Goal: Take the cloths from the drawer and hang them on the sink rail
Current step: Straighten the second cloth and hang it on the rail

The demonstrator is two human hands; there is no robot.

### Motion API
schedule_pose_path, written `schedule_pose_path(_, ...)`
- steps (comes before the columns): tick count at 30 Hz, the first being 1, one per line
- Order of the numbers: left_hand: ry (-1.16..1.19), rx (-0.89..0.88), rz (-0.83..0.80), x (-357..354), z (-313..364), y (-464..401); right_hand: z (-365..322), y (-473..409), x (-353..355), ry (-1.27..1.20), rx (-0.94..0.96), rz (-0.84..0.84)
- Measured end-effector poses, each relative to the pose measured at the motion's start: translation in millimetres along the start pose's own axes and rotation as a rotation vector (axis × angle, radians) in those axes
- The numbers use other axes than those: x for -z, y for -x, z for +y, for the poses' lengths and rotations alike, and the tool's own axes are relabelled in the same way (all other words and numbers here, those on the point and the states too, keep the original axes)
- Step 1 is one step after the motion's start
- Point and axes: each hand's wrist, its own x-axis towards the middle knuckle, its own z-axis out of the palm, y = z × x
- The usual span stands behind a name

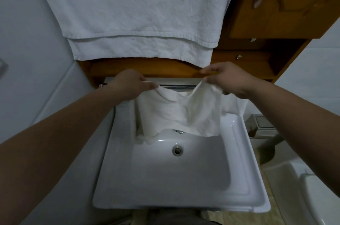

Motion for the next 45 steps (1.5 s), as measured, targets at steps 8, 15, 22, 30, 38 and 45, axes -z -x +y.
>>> schedule_pose_path(8,0.249,-0.130,-0.068,-32,51,16,-37,12,-47,-0.017,0.028,-0.172)
schedule_pose_path(15,0.209,-0.242,-0.106,-36,52,28,-41,21,-54,0.192,0.048,-0.097)
schedule_pose_path(22,0.017,-0.326,-0.161,-41,36,32,-48,38,-38,0.380,0.107,-0.101)
schedule_pose_path(30,0.130,-0.214,-0.234,-33,11,41,-34,48,-12,0.462,0.057,-0.016)
schedule_pose_path(38,-0.079,-0.180,-0.263,-37,-17,39,-15,45,7,0.447,-0.052,0.074)
schedule_pose_path(45,0.008,-0.074,-0.271,-32,-44,35,13,33,6,0.535,-0.140,0.062)
